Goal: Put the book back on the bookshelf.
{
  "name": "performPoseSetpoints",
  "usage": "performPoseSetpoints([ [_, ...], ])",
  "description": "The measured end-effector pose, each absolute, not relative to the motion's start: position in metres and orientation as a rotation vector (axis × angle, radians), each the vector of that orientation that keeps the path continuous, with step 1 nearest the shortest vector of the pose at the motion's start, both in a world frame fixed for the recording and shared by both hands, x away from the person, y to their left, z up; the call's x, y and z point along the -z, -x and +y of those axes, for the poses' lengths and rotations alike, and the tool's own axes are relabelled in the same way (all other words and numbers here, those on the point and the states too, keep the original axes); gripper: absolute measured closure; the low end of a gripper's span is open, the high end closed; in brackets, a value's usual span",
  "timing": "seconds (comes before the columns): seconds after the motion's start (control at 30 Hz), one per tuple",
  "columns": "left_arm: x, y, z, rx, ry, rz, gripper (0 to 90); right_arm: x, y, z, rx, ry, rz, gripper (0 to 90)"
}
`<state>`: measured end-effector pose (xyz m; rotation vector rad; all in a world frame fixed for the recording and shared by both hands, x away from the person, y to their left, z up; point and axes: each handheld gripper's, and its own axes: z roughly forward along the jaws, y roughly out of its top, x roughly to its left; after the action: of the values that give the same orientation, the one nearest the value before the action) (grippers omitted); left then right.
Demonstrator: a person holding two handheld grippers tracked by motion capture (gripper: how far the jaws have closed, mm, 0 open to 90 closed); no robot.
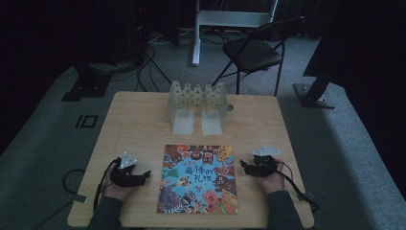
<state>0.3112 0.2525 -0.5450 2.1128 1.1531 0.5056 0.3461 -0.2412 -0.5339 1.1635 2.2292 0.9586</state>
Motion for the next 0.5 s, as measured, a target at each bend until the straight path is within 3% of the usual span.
performPoseSetpoints([
  [0.2,0.542,-0.309,0.25,-0.416,-2.098,1.134,21.1,0.527,-0.349,-0.232,-0.997,-1.133,2.24,31.8],
  [0.5,0.527,-0.298,0.235,-0.431,-2.035,1.071,19.0,0.521,-0.355,-0.219,-0.97,-1.083,2.266,31.7],
])
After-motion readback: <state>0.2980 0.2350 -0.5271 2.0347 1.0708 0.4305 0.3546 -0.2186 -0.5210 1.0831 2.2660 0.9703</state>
